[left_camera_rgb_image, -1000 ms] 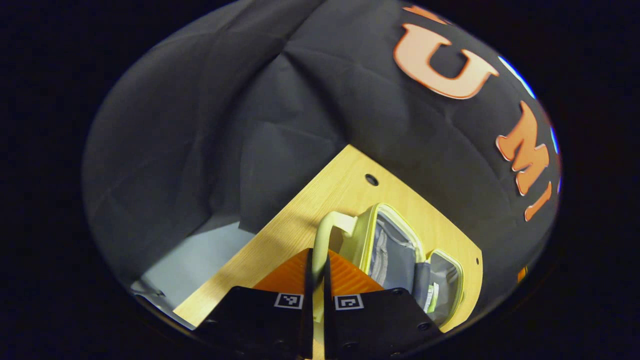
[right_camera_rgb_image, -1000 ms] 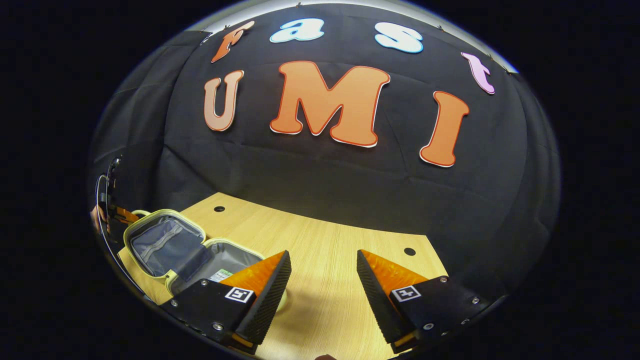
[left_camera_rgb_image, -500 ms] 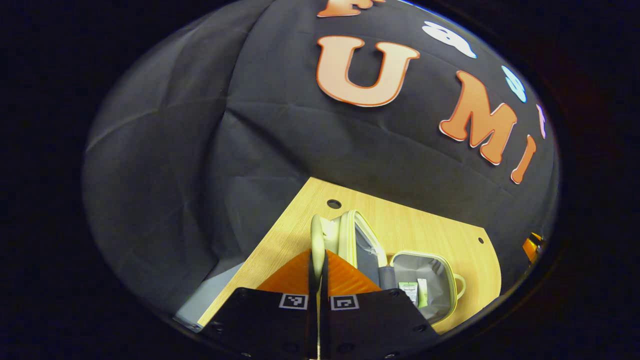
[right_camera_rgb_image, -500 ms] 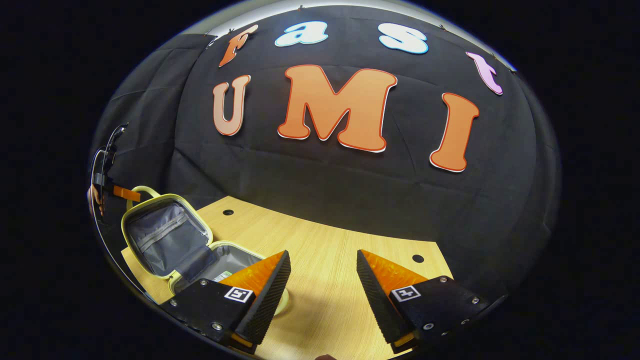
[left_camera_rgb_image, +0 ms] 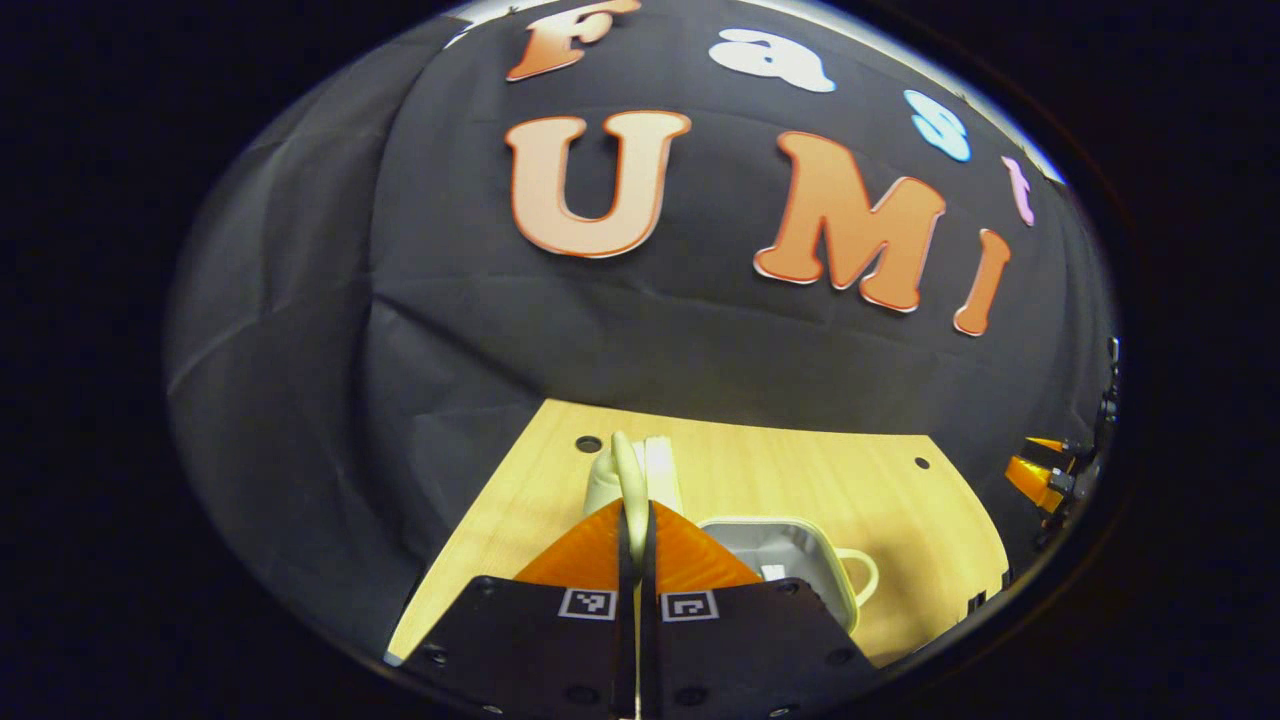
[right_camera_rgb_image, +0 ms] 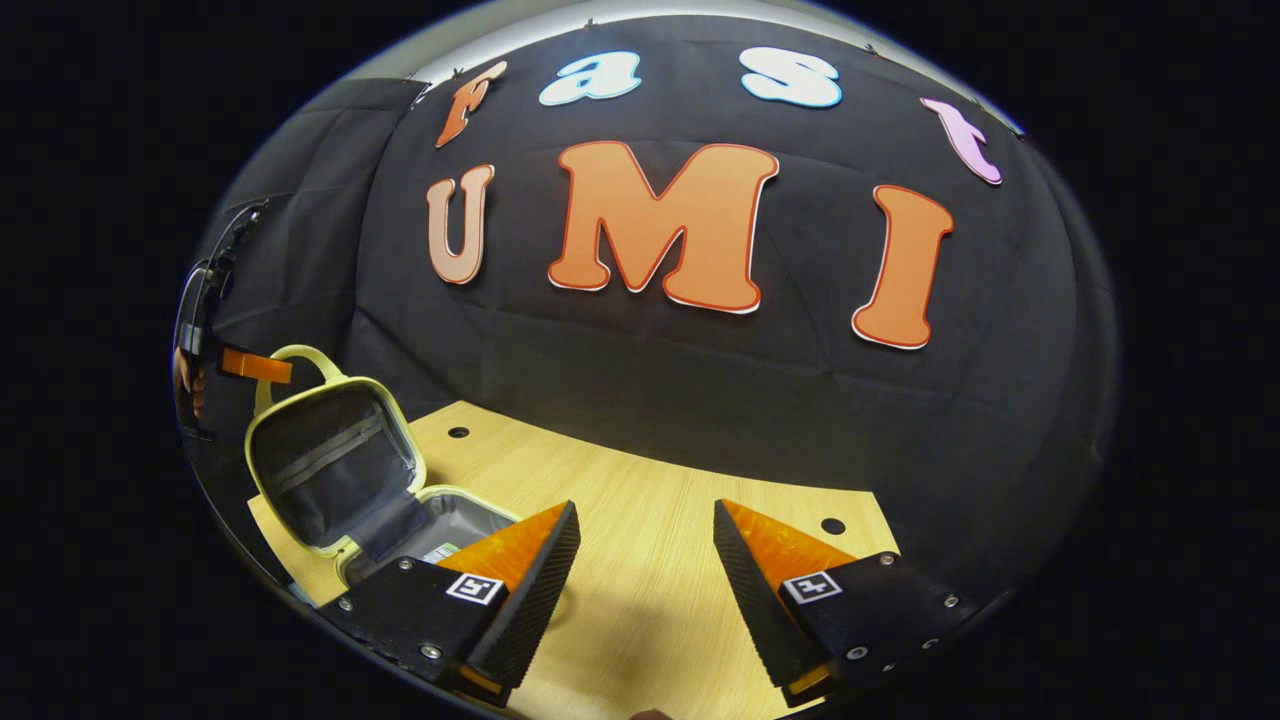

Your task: First open the suitcase, pack the skin care products into it, and then close the suitcase.

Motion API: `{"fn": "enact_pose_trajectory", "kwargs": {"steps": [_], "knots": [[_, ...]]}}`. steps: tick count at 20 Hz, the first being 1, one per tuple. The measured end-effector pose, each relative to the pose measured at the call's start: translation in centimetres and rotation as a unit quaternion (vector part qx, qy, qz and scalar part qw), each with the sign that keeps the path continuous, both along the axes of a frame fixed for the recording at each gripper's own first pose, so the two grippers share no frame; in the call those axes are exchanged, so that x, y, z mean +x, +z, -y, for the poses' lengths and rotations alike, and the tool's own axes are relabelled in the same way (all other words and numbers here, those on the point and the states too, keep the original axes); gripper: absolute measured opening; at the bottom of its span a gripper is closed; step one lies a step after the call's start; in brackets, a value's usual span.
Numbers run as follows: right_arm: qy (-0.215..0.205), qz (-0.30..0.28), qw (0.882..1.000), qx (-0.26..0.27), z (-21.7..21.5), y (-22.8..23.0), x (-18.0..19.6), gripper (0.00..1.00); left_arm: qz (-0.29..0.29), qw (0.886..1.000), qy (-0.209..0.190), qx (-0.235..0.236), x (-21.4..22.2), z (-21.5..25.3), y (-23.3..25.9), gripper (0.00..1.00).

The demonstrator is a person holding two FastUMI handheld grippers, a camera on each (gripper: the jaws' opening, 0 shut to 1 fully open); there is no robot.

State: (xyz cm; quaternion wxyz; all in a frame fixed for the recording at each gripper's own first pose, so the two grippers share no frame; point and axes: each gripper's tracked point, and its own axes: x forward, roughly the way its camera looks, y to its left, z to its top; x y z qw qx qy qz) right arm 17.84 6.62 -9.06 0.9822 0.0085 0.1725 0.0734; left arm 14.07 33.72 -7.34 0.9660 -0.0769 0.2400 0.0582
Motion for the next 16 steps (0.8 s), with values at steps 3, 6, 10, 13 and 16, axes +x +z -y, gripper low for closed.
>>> {"fn": "enact_pose_trajectory", "kwargs": {"steps": [3, 6, 10, 13, 16], "knots": [[0.005, -0.003, 1.000, -0.004, 0.9, -0.7, -0.4, 0.87, 0.007, 1.000, -0.027, 0.014, 0.9, 4.2, 0.6, 0.02], [0.008, -0.014, 1.000, -0.003, 1.9, -2.1, -1.0, 0.87, 0.015, 0.998, -0.053, 0.010, 1.6, 8.7, 0.9, 0.02], [0.000, -0.020, 1.000, 0.009, 3.6, -2.9, -1.5, 0.87, 0.013, 0.996, -0.087, -0.007, 2.1, 13.8, 0.2, 0.02], [-0.001, -0.003, 1.000, -0.016, 4.9, -3.2, -1.5, 0.87, 0.013, 0.992, -0.125, -0.018, 2.6, 17.8, -1.2, 0.02], [0.005, -0.008, 1.000, -0.028, 5.4, -4.2, -2.1, 0.87, 0.004, 0.985, -0.161, -0.059, 3.1, 22.2, -2.9, 0.02]]}}
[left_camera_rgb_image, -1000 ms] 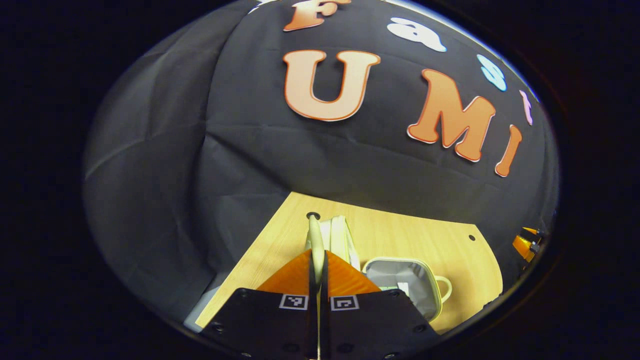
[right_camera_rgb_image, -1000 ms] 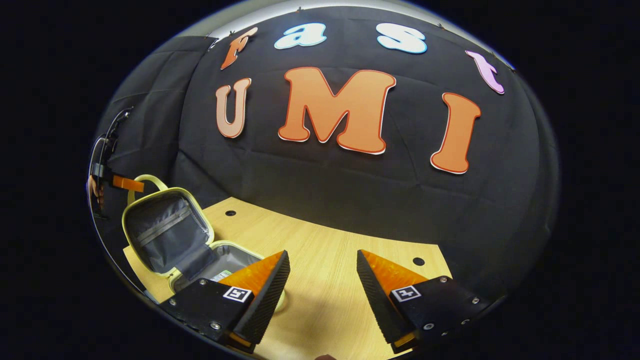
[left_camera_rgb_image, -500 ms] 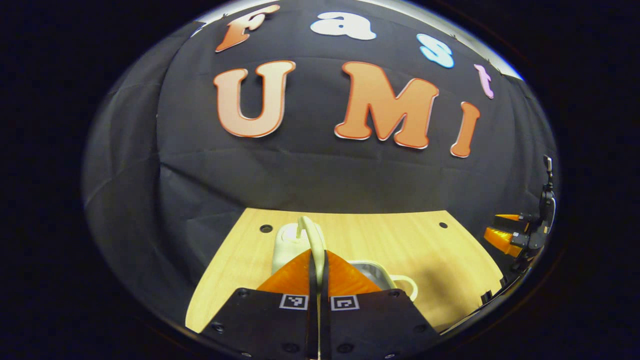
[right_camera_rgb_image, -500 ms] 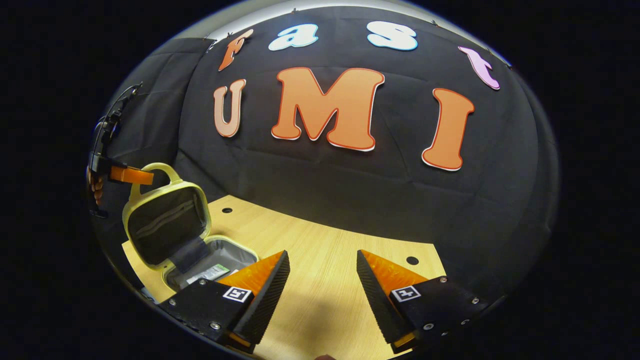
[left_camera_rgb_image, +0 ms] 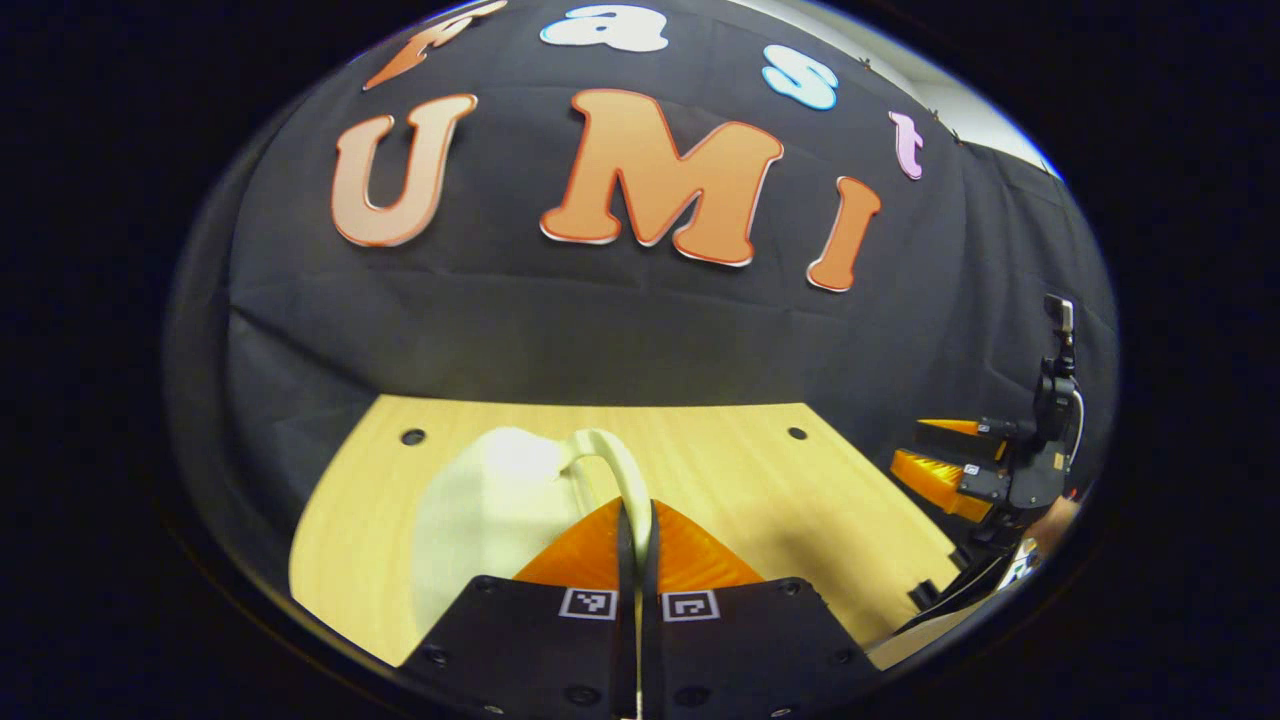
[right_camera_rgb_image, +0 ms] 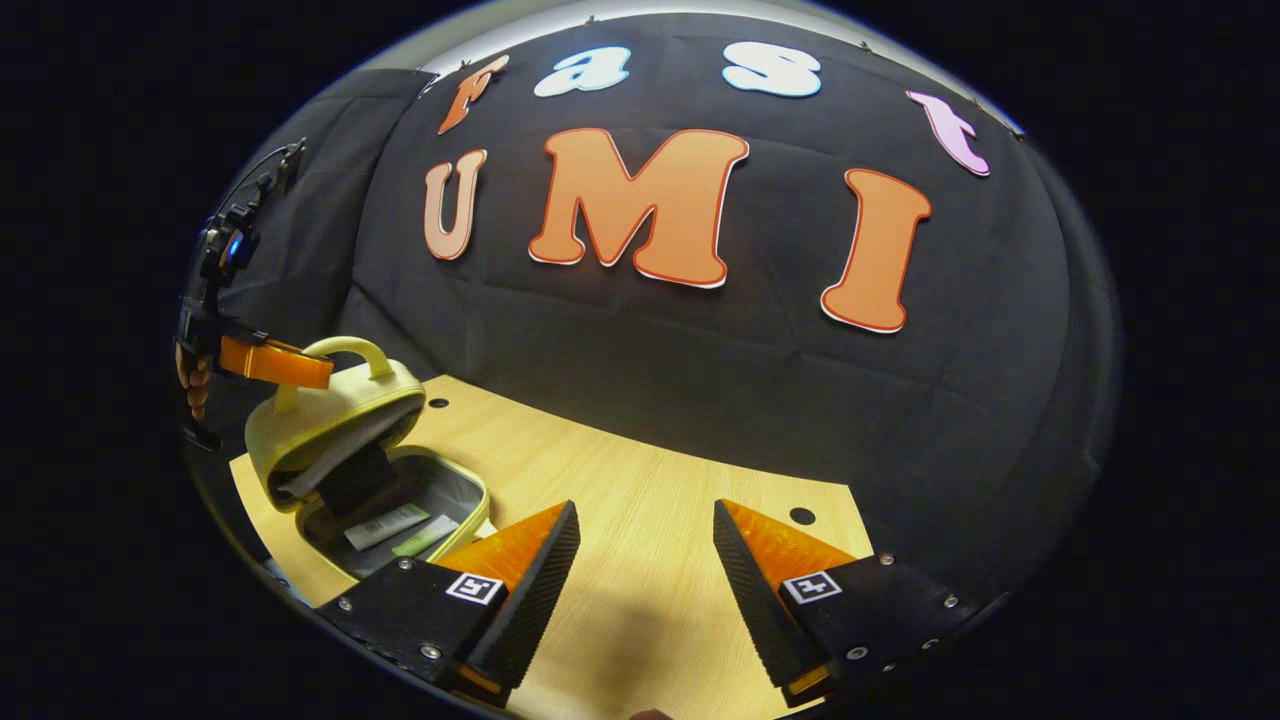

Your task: First open the suitcase, pack the skin care products into it, and then close the suitcase.

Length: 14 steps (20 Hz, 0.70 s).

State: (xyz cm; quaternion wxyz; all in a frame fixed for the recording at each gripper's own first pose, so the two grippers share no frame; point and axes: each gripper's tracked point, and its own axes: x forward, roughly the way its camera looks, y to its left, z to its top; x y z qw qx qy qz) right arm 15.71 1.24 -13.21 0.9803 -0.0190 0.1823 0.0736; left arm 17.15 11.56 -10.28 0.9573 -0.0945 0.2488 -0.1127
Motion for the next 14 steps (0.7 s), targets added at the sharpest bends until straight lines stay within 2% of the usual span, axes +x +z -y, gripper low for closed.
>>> {"fn": "enact_pose_trajectory", "kwargs": {"steps": [3, 7, 14], "knots": [[0.000, -0.003, 1.000, 0.001, 0.4, -0.4, -0.2, 0.87, -0.027, 0.999, -0.029, -0.008, 0.2, 3.5, -2.6, 0.02], [-0.007, -0.008, 1.000, 0.000, 1.3, -1.1, -0.6, 0.87, -0.063, 0.995, -0.070, 0.022, -0.1, 7.4, -6.6, 0.01], [-0.014, -0.019, 1.000, 0.005, 2.1, -2.1, -1.3, 0.87, -0.107, 0.975, -0.128, 0.146, -1.6, 11.2, -12.4, 0.04]]}}
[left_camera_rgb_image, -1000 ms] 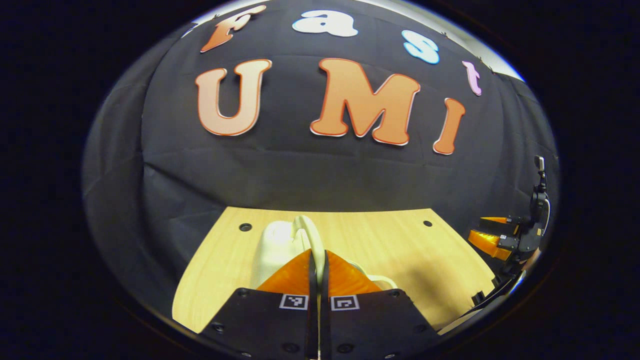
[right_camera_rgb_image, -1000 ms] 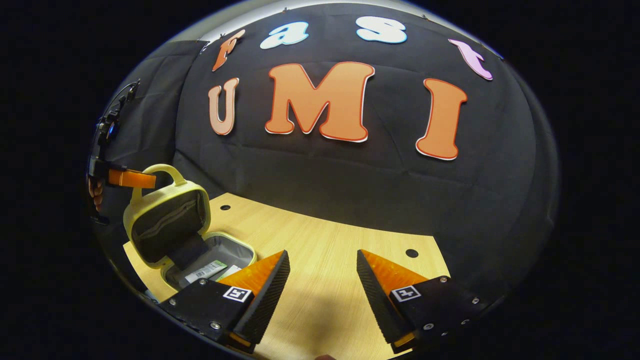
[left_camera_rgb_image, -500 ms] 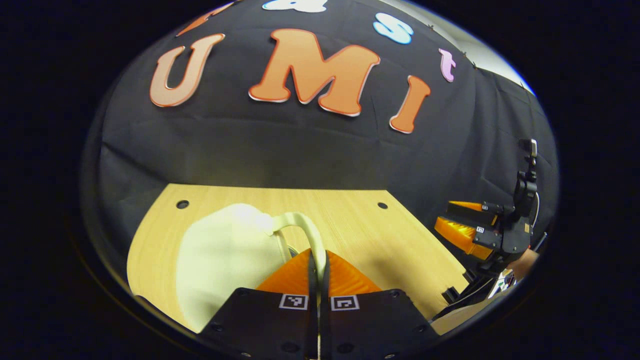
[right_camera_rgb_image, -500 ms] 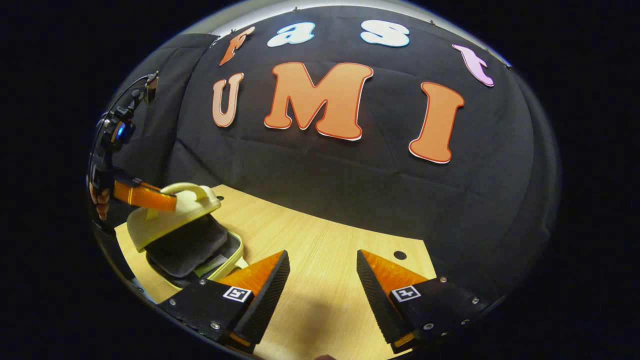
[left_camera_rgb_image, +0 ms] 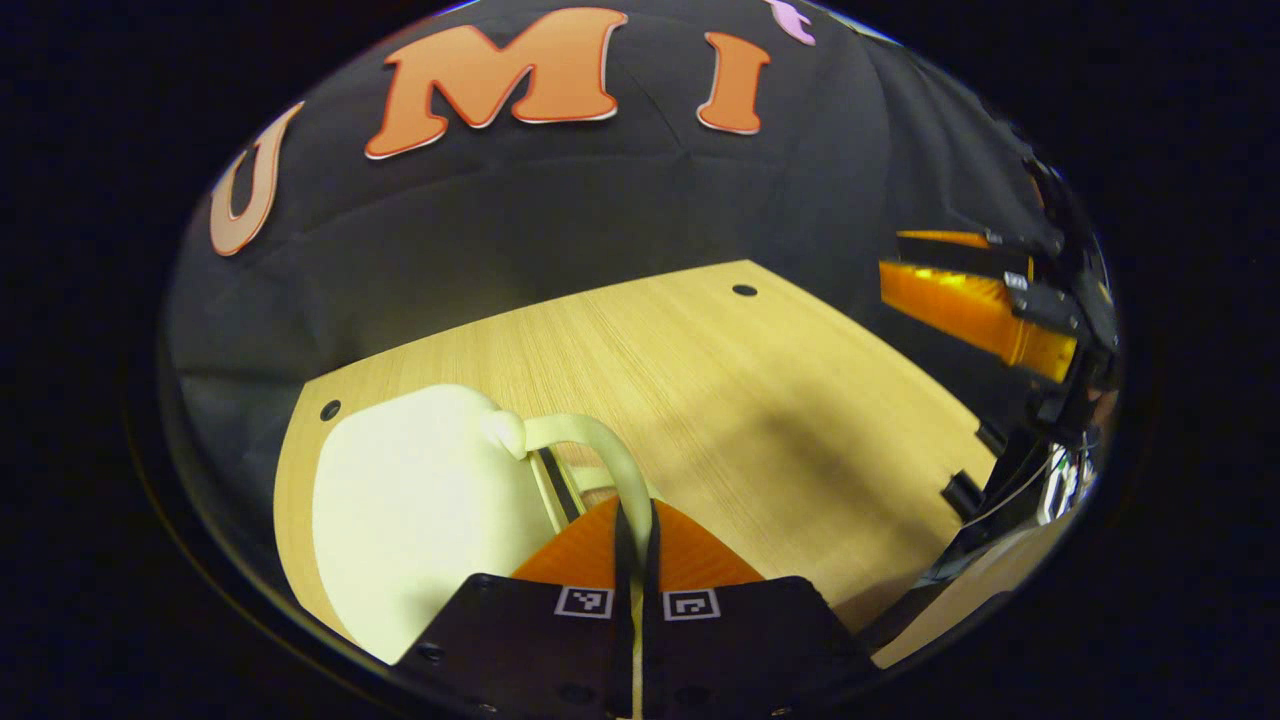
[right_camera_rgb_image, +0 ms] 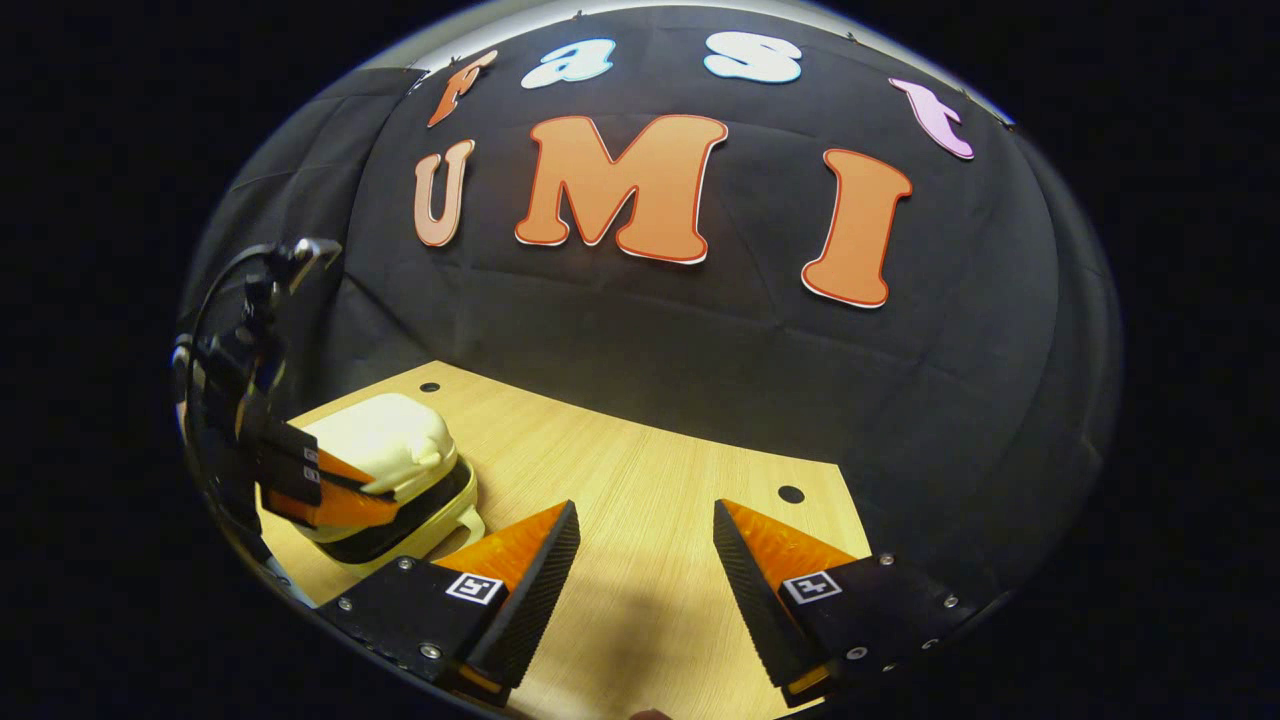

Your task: First open the suitcase, pack the skin care products into it, and then close the suitcase.

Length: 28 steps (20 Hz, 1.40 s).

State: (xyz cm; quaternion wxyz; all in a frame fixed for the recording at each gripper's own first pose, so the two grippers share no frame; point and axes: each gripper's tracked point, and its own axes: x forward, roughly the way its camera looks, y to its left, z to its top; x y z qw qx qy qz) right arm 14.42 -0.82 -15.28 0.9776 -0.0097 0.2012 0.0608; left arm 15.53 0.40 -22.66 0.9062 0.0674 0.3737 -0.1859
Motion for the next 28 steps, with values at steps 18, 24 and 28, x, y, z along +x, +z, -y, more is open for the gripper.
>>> {"fn": "enact_pose_trajectory", "kwargs": {"steps": [18, 24, 28], "knots": [[-0.011, 0.017, 1.000, 0.019, -1.6, 0.8, -0.5, 0.87, 0.140, 0.987, 0.068, -0.033, 2.2, 1.8, 7.5, 0.86], [-0.016, 0.026, 0.999, 0.034, -2.9, 1.5, -0.4, 0.87, 0.240, 0.963, 0.115, -0.045, 2.9, 0.6, 15.2, 0.98], [-0.021, 0.060, 0.996, 0.059, -3.3, 3.8, -0.3, 0.91, 0.271, 0.953, 0.121, -0.057, 3.0, 0.3, 16.9, 0.99]]}}
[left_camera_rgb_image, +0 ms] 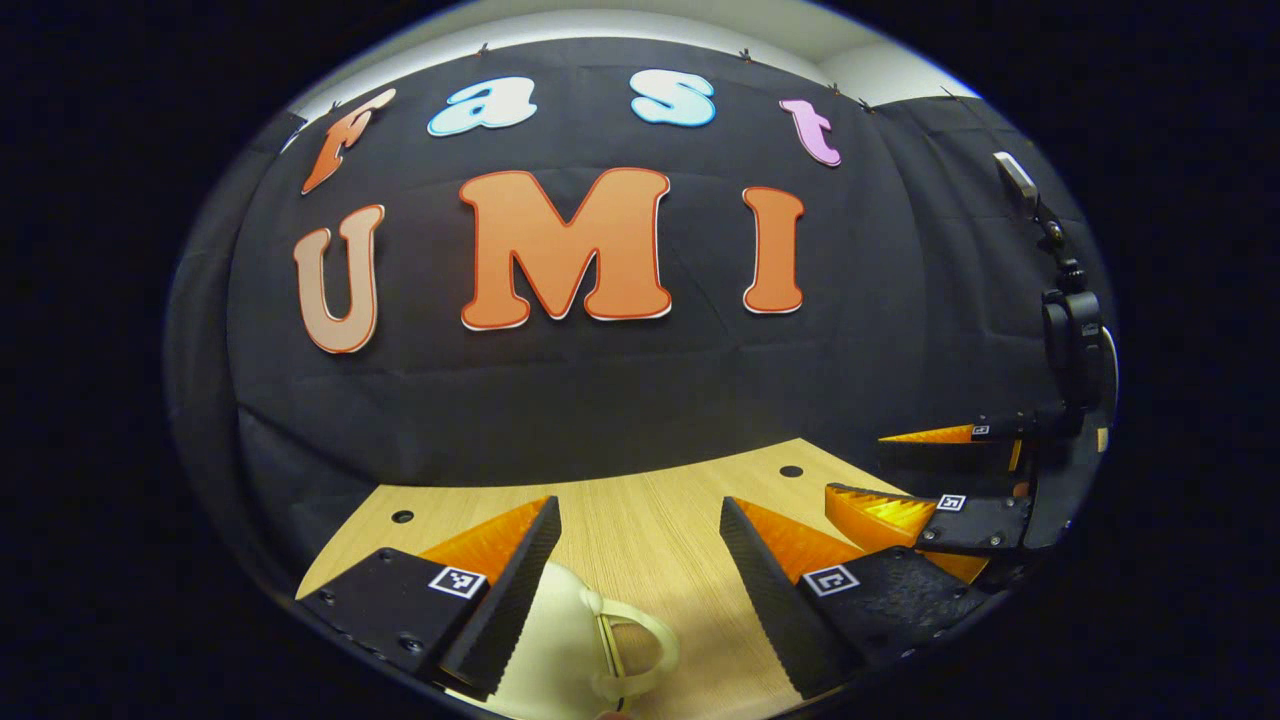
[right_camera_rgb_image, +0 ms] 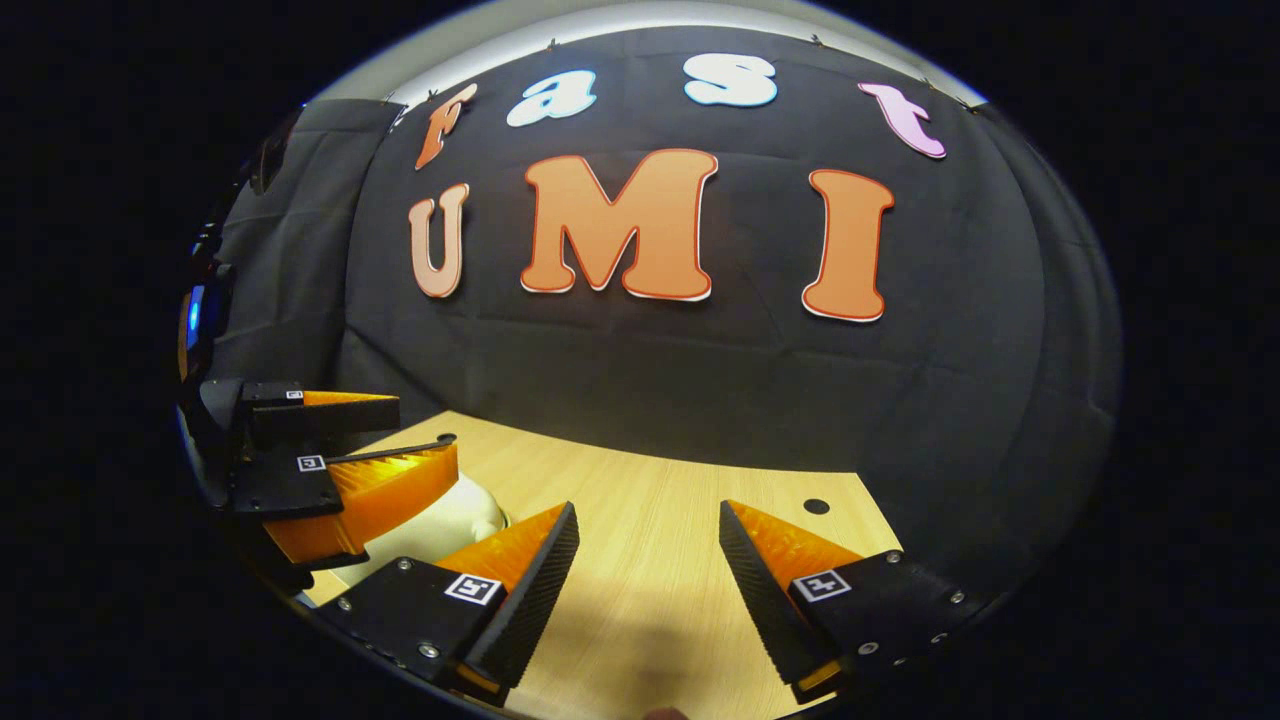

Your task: First open the suitcase, pack the skin care products into it, and then close the suitcase.

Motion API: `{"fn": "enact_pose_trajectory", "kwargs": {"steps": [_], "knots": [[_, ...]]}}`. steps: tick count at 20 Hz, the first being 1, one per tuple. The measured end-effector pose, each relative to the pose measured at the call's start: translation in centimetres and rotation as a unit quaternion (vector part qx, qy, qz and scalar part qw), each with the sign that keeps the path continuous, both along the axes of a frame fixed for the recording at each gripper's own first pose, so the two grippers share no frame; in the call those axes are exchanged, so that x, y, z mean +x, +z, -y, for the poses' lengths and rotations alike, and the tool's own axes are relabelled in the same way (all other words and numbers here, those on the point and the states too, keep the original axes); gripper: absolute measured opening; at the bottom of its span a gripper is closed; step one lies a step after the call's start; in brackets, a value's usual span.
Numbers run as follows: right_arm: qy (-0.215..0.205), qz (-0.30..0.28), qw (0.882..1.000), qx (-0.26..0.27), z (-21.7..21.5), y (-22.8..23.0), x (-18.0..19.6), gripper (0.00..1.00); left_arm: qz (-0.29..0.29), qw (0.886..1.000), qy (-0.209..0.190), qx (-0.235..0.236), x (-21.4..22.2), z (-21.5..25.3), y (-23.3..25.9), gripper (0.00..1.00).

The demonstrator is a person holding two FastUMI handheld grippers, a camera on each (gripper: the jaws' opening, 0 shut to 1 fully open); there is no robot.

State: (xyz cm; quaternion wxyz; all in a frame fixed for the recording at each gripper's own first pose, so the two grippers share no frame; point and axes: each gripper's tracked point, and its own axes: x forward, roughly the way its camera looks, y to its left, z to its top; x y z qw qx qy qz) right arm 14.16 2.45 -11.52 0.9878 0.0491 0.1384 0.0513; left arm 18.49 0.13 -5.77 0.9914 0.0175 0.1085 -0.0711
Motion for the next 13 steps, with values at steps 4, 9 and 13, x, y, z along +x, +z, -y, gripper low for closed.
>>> {"fn": "enact_pose_trajectory", "kwargs": {"steps": [4, 9, 13], "knots": [[0.002, 0.033, 0.999, 0.014, -0.2, 2.2, 0.1, 0.93, 0.011, 1.000, 0.016, -0.005, 0.0, -0.3, 1.0, 0.99], [0.006, 0.064, 0.998, 0.001, -0.1, 3.9, 0.2, 0.93, 0.023, 0.999, 0.037, 0.009, 0.1, -1.0, 1.7, 0.98], [0.015, 0.077, 0.997, 0.001, -0.5, 4.5, -0.1, 0.93, 0.029, 0.998, 0.049, 0.003, 0.0, -1.1, 2.1, 0.98]]}}
